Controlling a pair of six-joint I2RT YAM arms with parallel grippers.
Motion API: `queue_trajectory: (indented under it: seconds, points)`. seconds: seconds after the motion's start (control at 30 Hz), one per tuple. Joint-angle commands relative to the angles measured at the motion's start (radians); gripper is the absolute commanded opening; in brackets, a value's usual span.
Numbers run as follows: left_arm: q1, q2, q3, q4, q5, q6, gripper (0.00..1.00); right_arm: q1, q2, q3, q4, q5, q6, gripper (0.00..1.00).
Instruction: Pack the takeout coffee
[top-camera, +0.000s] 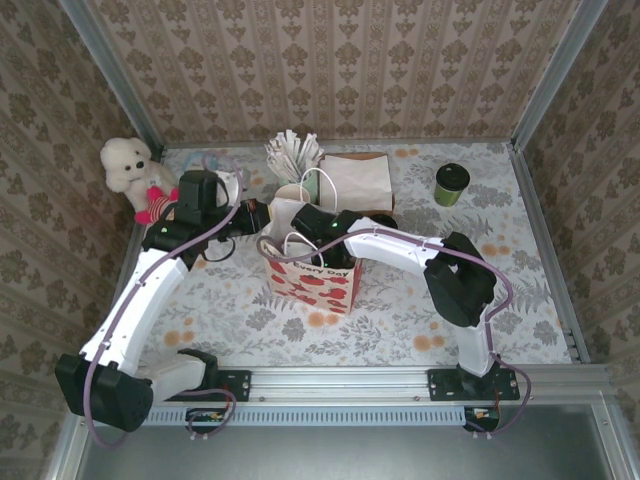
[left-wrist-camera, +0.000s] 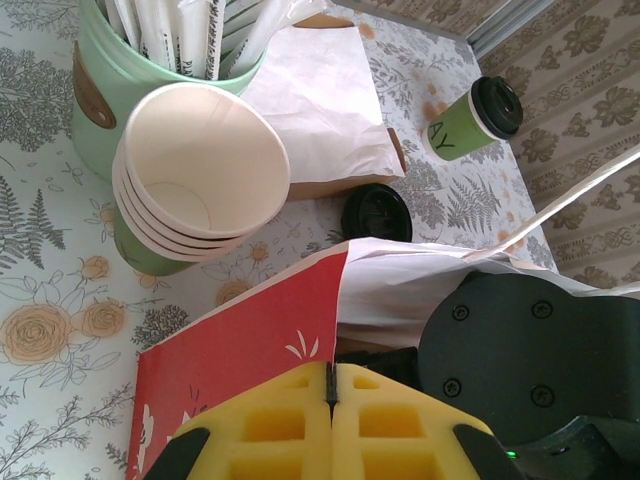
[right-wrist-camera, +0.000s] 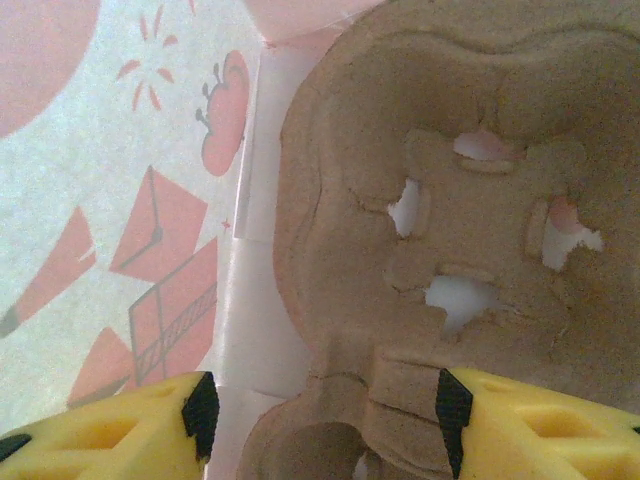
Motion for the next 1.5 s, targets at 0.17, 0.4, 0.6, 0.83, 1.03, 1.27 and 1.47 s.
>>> queue_trajectory:
  seconds: [0.17, 0.4, 0.6, 0.83, 1.03, 1.27, 1.47]
  points:
    - [0.009, -0.024, -0.02, 0.025, 0.019, -0.019, 0.0, 0.004, 0.0, 0.015, -0.04, -0.001, -0.009, 0.61]
    - [0.009, -0.017, -0.017, 0.019, 0.028, -0.007, 0.0, 0.016, -0.002, -0.018, 0.039, 0.139, -0.04, 0.61]
    - [0.01, -0.016, -0.018, 0.017, 0.035, -0.006, 0.0, 0.016, -0.012, -0.01, -0.004, 0.07, -0.043, 0.61]
    - [0.01, -0.014, -0.021, 0.023, 0.044, -0.004, 0.0, 0.017, -0.033, -0.003, -0.03, -0.014, -0.039, 0.62]
    - [0.01, -0.018, -0.031, 0.036, 0.045, -0.01, 0.0, 0.017, 0.014, 0.004, -0.008, 0.048, -0.015, 0.62]
    - [0.011, -0.02, -0.028, 0.031, 0.039, -0.015, 0.01, 0.017, -0.002, -0.005, 0.014, 0.074, -0.057, 0.63]
    - [0.008, -0.016, -0.014, 0.004, 0.049, -0.011, 0.01, 0.014, -0.005, 0.047, -0.053, -0.007, -0.09, 0.63]
